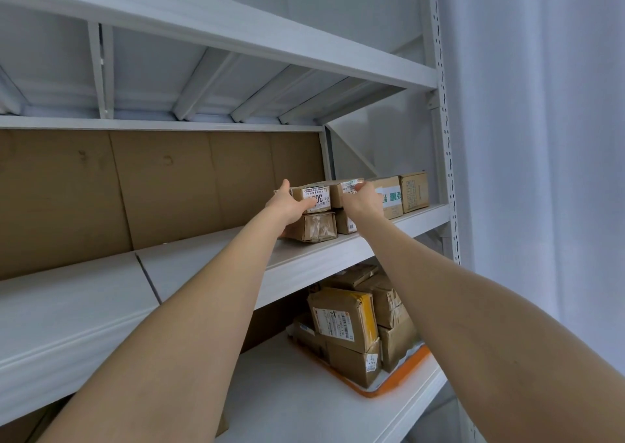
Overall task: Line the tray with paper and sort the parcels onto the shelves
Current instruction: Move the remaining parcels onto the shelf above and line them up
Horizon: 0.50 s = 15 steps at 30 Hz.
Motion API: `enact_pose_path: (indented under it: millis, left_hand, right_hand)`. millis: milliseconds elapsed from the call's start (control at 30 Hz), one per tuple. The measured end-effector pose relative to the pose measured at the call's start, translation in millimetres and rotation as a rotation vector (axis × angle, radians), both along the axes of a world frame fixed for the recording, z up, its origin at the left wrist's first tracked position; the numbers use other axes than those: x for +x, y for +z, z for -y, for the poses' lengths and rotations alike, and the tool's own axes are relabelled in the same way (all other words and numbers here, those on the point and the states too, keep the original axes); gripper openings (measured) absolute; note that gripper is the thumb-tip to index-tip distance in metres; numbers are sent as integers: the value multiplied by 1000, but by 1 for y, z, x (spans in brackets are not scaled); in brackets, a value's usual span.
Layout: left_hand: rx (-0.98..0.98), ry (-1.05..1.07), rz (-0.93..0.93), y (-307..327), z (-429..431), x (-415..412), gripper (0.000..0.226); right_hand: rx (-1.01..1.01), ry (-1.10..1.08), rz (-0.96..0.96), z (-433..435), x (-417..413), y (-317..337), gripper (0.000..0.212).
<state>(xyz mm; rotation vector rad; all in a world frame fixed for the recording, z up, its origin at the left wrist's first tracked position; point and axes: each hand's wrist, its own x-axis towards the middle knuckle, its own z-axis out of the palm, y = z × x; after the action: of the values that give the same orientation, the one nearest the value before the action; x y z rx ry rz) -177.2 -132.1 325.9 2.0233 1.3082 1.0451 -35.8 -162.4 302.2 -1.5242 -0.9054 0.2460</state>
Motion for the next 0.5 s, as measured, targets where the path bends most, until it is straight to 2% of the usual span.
enact_pose_path:
  millis: [300, 500]
  left_hand:
    - [-9, 23, 1, -2, 4, 5, 93]
    - [1, 27, -50, -5, 5, 3, 109]
  right_hand:
    - [1, 44, 20, -1, -4, -2, 36]
    - [2, 41, -14, 2, -4, -4, 39]
